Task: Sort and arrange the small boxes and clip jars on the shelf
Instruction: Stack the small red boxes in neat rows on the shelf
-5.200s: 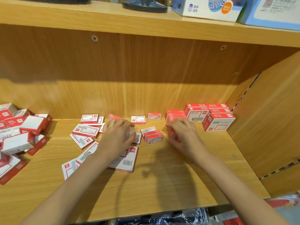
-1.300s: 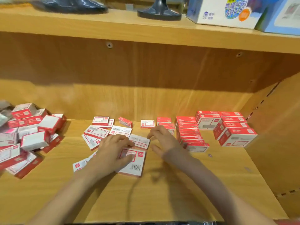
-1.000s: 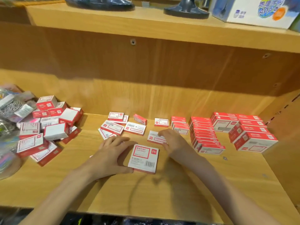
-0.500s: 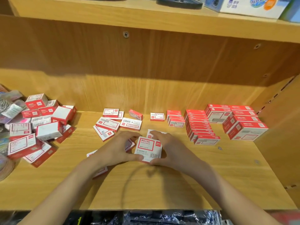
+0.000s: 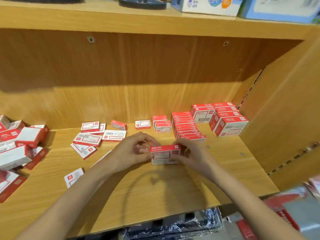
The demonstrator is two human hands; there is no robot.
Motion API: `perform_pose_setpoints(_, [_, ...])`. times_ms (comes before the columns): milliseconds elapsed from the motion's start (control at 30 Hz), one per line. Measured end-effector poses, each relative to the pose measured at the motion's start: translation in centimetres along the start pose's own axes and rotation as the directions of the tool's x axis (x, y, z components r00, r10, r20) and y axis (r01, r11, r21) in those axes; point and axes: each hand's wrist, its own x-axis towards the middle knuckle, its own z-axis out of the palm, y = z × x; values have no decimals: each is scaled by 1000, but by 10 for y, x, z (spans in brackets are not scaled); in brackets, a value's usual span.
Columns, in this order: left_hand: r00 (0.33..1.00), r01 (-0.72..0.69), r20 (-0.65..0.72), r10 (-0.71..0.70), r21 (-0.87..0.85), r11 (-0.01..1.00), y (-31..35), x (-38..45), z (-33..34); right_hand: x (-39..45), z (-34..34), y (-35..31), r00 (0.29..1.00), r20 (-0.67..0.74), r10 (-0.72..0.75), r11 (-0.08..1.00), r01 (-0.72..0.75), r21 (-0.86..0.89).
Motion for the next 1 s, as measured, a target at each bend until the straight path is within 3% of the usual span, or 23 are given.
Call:
perform_pose_setpoints(233, [975,-75,212,68,27,997,17,41,36,-26,-41,22,998,48,36,988,-28,-154])
perform_pose_setpoints(333, [979,-150,152,137,77,986,19,60,41,-30,-77,32,995,-6,104,987,-104,-123])
perform_pose_setpoints(400, [982,-184,74,174,155,971,13,72,41,-28,-101,36,980,-127,153,987,-146,66])
perform_pose_setpoints(467, [989,-148,19,148,252,956,3,80,44,-20,-117,41,954,-264,142,986,-113,122])
perform_pose_setpoints(533, [994,-97,-12,105,303,948,-2,86,51,-5,-124,48,948,-295,121,993,-121,19])
perform_pose_setpoints(633, [999,-29,-11,35,346,938,0,93,60,22,-127,63,976,-201,86,974,-125,-190])
perform_pose_setpoints(767, [998,-23,64,-12,528,849,-3,99,68,42,-120,78,993,-82,86,905,-112,-411])
perform_pose_setpoints(1000, [995,-46,95,-12,579,814,-8,100,67,50,-118,87,996,-72,60,885,-86,-458])
